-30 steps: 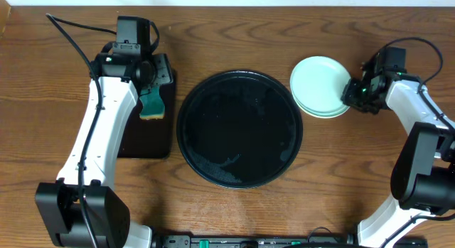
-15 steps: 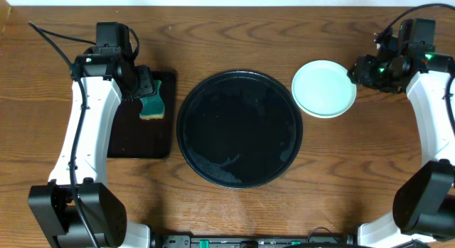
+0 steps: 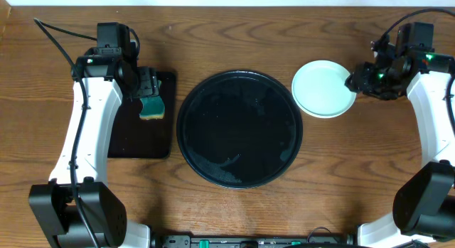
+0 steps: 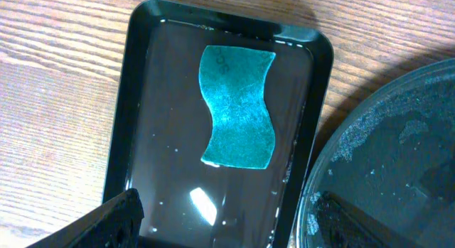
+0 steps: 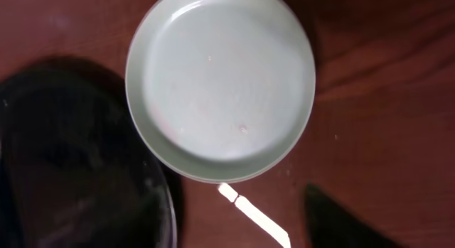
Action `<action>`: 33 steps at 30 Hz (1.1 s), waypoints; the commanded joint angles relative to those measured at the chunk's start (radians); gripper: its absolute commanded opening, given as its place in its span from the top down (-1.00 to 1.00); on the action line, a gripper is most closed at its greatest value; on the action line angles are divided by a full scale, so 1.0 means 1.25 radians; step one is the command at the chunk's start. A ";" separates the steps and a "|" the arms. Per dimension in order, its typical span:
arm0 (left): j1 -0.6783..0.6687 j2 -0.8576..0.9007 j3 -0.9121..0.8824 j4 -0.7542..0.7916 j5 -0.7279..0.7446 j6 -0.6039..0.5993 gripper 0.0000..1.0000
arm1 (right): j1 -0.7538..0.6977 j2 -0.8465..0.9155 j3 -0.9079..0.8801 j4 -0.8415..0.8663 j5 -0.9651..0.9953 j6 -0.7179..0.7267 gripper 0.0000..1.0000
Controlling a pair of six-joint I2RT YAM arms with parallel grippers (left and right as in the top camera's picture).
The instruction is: Clean dirty plates on tray and stack at the side
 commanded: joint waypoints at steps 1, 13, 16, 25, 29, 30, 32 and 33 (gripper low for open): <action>0.001 0.003 -0.005 0.001 -0.002 -0.004 -0.59 | 0.004 -0.044 0.010 -0.025 0.000 -0.013 -0.49; 0.001 0.003 -0.005 0.000 -0.002 -0.004 -0.59 | 0.004 -0.393 0.063 -0.089 -0.024 0.030 -0.99; 0.001 0.003 -0.005 0.000 -0.002 -0.004 -0.59 | 0.004 -0.494 0.062 -0.089 -0.028 0.030 -0.98; 0.001 0.003 -0.005 0.000 -0.002 -0.004 -0.60 | 0.004 -0.681 0.062 -0.120 0.009 -0.001 -0.98; 0.001 0.003 -0.005 0.000 -0.002 -0.004 -0.60 | 0.008 -0.723 0.038 -0.120 0.029 -0.048 -0.99; 0.001 0.003 -0.005 0.000 -0.002 -0.004 -0.60 | 0.008 -0.730 0.020 -0.108 0.029 -0.066 -0.98; 0.001 0.003 -0.005 0.000 -0.002 -0.004 -0.60 | 0.008 -0.753 -0.041 -0.056 0.029 -0.105 -0.98; 0.001 0.003 -0.005 0.001 -0.002 -0.004 -0.60 | 0.008 -0.774 -0.086 -0.015 0.029 -0.121 -0.98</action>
